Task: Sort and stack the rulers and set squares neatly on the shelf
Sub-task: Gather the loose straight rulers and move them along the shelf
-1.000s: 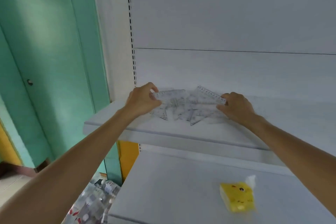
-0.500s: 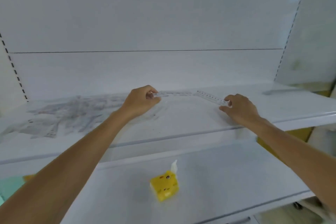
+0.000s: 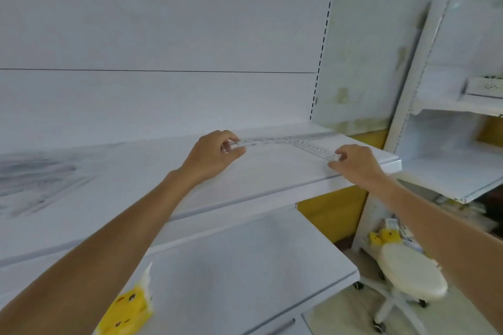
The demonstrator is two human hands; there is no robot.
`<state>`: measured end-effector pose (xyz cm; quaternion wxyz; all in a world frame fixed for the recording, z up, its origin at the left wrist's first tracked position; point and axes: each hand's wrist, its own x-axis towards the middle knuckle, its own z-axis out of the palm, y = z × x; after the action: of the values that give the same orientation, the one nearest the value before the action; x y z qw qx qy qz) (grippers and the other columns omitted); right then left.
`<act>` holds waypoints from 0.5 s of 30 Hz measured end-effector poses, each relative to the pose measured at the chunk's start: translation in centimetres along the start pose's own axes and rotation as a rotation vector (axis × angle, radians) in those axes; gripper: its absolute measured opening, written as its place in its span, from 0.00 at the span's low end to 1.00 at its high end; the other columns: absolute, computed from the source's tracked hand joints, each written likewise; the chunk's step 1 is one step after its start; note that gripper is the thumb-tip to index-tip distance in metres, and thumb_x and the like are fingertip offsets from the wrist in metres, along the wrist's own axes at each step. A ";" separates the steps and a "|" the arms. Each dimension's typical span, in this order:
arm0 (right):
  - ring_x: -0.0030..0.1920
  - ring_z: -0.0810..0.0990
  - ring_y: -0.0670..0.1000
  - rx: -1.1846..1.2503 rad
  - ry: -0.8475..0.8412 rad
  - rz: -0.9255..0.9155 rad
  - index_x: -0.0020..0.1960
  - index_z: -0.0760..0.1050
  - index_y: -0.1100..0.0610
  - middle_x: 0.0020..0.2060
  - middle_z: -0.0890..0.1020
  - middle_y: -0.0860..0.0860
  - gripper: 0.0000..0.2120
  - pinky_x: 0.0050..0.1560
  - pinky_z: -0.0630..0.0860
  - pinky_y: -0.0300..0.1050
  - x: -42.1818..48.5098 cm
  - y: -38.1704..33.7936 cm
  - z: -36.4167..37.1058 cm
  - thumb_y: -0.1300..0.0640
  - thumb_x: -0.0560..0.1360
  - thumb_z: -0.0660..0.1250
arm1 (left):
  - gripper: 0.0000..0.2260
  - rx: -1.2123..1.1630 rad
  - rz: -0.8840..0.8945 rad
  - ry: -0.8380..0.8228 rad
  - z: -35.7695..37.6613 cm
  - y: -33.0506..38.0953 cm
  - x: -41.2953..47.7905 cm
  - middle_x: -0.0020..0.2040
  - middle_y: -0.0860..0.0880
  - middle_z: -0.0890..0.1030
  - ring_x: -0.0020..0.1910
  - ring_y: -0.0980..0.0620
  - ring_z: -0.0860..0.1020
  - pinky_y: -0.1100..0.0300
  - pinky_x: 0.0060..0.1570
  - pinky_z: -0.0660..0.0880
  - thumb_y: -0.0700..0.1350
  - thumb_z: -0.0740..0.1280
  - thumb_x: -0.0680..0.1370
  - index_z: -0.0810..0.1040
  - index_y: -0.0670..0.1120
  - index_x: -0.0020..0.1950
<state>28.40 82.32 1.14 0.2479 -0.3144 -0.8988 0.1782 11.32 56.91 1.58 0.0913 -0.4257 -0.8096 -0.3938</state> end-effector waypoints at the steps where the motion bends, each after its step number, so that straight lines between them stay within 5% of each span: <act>1: 0.46 0.74 0.50 0.006 0.017 -0.006 0.62 0.73 0.59 0.52 0.78 0.54 0.20 0.45 0.71 0.43 0.5 0.7 -0.1 0.54 0.72 0.68 | 0.10 -0.005 0.004 -0.010 0.6 0.2 0.7 0.42 0.55 0.75 0.41 0.59 0.73 0.66 0.43 0.66 0.53 0.67 0.74 0.77 0.50 0.52; 7: 0.47 0.75 0.50 0.064 0.201 -0.112 0.62 0.73 0.59 0.51 0.79 0.54 0.19 0.46 0.72 0.42 3.1 3.6 0.3 0.55 0.73 0.68 | 0.06 -0.073 0.026 0.049 3.3 0.6 5.2 0.38 0.59 0.76 0.39 0.66 0.74 0.76 0.39 0.65 0.52 0.69 0.73 0.76 0.54 0.49; 15: 0.50 0.77 0.53 0.005 0.132 -0.178 0.61 0.74 0.59 0.51 0.79 0.54 0.17 0.50 0.75 0.46 9.3 6.1 1.0 0.55 0.74 0.68 | 0.08 -0.024 -0.016 0.062 5.9 1.2 9.3 0.41 0.57 0.77 0.39 0.65 0.75 0.75 0.38 0.65 0.52 0.69 0.73 0.77 0.53 0.50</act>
<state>24.46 92.69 0.55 0.3221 -0.2440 -0.9044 0.1368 7.56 67.24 2.76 0.1083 -0.4079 -0.8050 -0.4170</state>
